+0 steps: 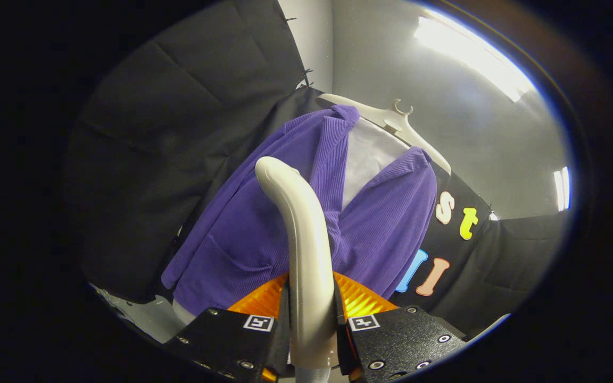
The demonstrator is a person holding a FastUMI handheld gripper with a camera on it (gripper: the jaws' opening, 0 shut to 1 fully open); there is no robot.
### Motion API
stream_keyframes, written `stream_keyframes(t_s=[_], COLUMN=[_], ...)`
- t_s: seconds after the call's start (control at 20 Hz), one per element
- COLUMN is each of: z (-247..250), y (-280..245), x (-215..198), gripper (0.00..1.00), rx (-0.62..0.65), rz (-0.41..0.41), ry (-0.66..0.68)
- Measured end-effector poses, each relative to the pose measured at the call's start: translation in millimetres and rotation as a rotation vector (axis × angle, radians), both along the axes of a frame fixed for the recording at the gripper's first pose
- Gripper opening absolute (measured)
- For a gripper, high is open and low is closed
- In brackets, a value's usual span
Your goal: Iron the clothes twice with a garment steamer, once on the left side and once on the right side.
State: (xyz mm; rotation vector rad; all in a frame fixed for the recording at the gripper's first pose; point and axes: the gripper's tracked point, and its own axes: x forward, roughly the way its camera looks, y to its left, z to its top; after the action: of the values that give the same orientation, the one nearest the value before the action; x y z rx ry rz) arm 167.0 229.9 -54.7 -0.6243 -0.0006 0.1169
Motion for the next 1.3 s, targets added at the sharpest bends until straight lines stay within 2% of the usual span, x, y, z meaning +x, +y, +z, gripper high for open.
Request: stream_keyframes(t_s=[0.3, 0.7, 0.95, 1.3], z=[-68, -144, -169, -179], y=[-3, -20, -25, -25], x=[-19, -39, -50, -57], gripper=[0.36, 0.36, 0.37, 0.36], rx=[-0.08, -0.118, -0.116, -0.107], rz=[0.029, 0.019, 0.009, 0.003], ry=[0.129, 0.269, 0.32, 0.357])
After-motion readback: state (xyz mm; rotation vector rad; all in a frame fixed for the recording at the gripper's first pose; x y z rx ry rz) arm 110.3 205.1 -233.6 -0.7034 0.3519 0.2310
